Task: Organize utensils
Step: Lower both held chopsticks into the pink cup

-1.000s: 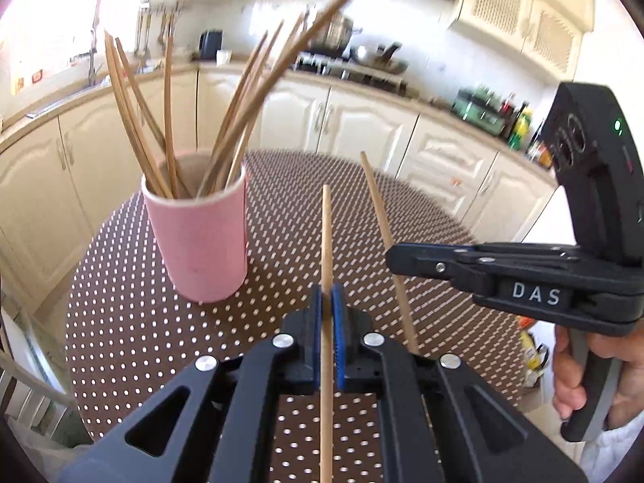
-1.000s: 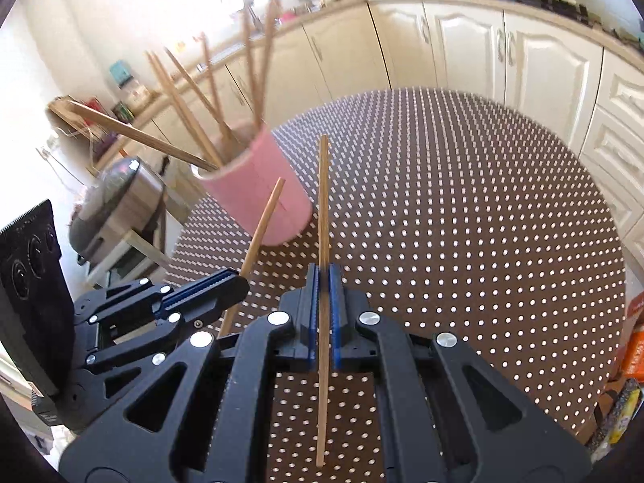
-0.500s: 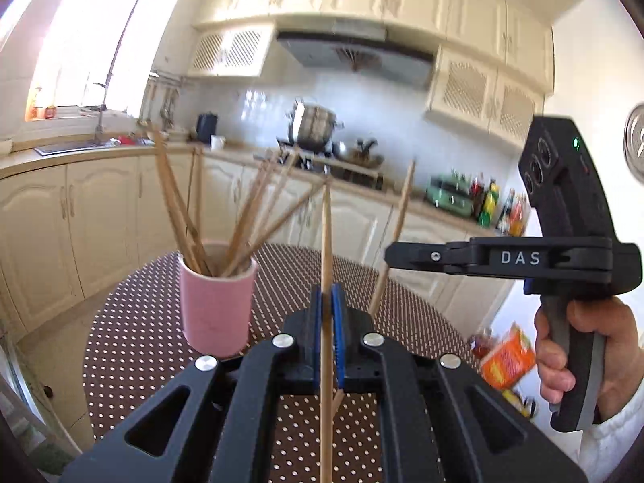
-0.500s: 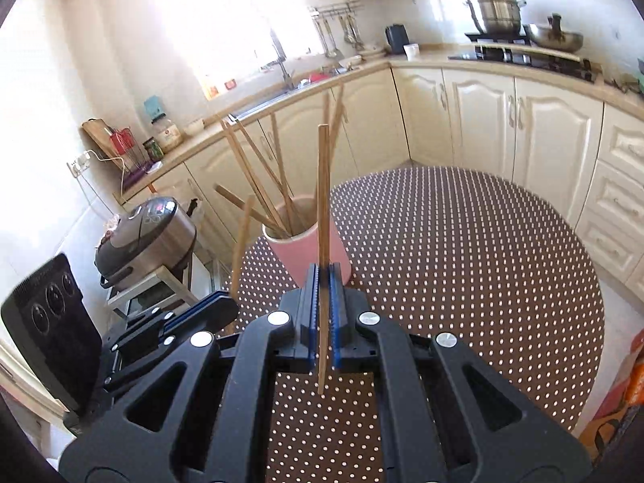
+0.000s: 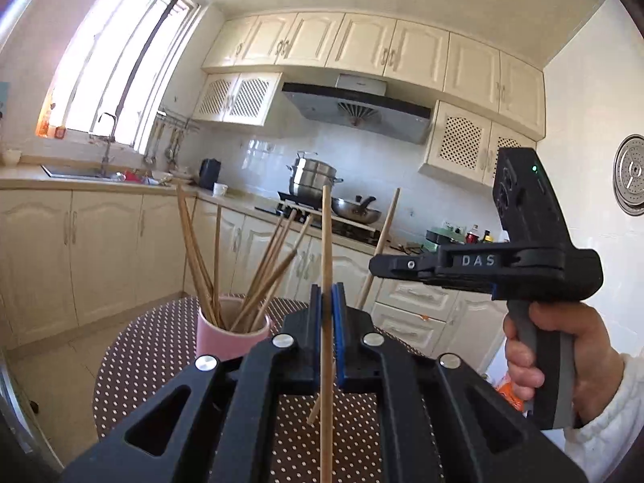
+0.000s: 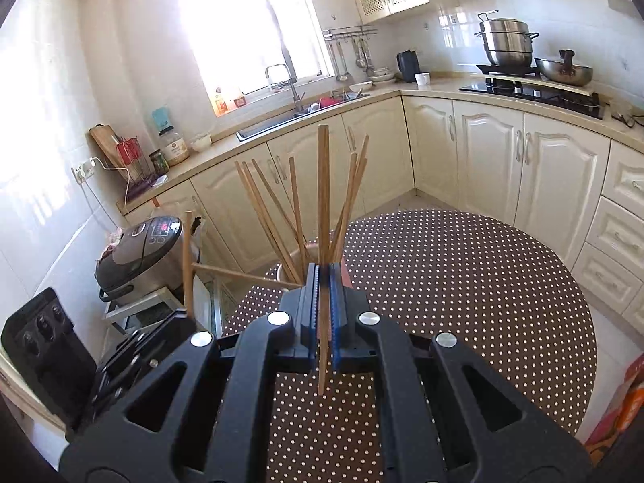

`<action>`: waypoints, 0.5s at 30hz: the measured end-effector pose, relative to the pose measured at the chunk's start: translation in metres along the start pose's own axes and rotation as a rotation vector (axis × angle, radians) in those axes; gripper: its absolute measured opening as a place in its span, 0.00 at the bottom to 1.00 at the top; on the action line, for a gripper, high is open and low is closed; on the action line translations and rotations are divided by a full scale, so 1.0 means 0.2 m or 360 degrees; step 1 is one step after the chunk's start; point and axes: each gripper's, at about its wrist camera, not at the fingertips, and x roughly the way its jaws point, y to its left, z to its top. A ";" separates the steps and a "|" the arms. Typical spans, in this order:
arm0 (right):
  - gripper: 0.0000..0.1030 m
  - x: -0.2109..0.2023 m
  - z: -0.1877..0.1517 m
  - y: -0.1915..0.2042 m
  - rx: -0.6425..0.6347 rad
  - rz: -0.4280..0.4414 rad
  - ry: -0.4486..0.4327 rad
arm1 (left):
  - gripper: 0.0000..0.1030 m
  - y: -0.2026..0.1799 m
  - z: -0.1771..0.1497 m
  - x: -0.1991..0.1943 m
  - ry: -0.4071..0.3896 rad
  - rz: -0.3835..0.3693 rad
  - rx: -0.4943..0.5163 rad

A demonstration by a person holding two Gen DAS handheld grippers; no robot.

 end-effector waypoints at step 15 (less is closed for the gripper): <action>0.05 0.07 0.18 0.11 -0.0075 0.0020 -0.0065 | 0.06 0.06 0.42 -0.01 -0.0440 0.0112 -0.0010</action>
